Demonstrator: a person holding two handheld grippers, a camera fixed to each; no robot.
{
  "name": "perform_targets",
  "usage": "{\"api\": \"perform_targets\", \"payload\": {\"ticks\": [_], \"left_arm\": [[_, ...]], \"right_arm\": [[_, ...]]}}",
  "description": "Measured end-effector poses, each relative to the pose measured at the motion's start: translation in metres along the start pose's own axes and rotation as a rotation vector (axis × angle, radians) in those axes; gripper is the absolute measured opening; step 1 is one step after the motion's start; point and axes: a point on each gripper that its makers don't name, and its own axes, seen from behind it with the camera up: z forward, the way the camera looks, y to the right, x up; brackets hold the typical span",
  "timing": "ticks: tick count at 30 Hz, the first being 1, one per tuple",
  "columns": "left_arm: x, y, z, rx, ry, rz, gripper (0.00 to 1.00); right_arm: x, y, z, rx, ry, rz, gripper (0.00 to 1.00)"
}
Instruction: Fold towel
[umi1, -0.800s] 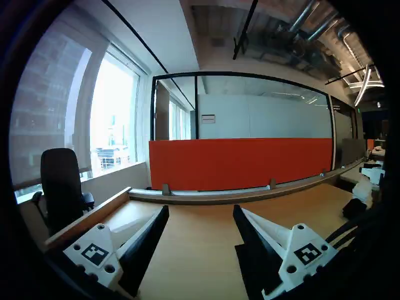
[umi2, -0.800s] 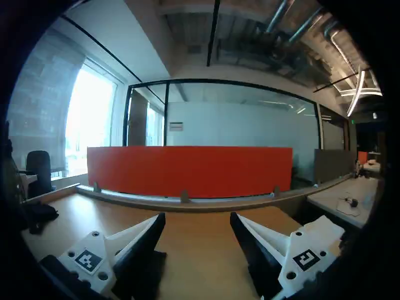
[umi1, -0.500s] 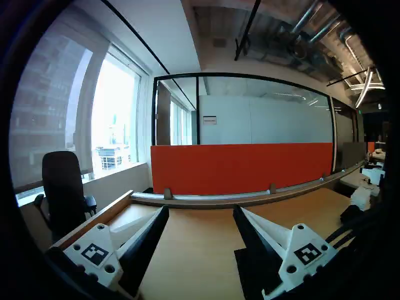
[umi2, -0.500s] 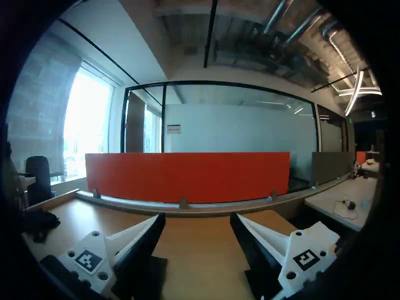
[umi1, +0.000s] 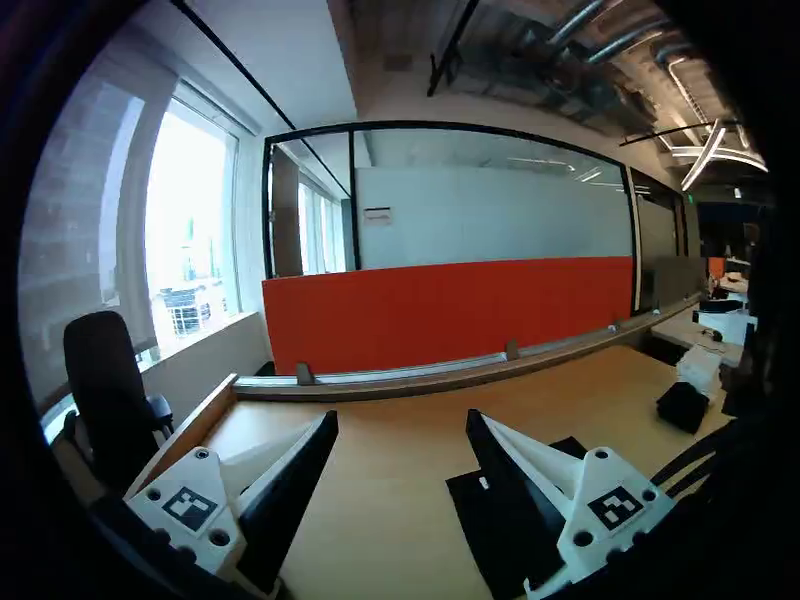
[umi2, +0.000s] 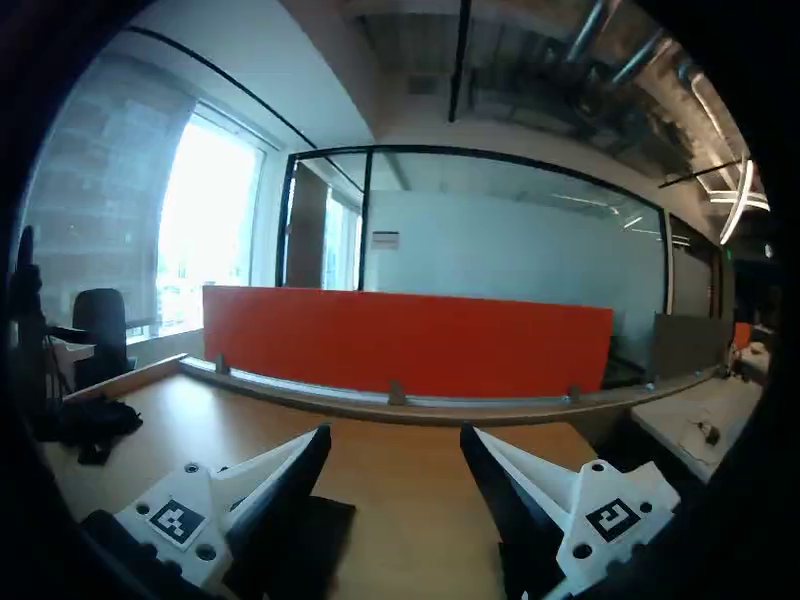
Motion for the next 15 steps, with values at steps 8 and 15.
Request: {"api": "perform_targets", "payload": {"ticks": [8,15], "left_arm": [[-0.005,0.021,0.001,-0.108,-0.050,0.051,0.95],[-0.017,0.034,0.002,-0.167,-0.086,0.068,0.95]], "right_arm": [[-0.008,-0.024,0.002,0.112,-0.071,-0.047,1.00],[-0.018,-0.041,0.002,0.183,-0.124,-0.082,1.00]]}}
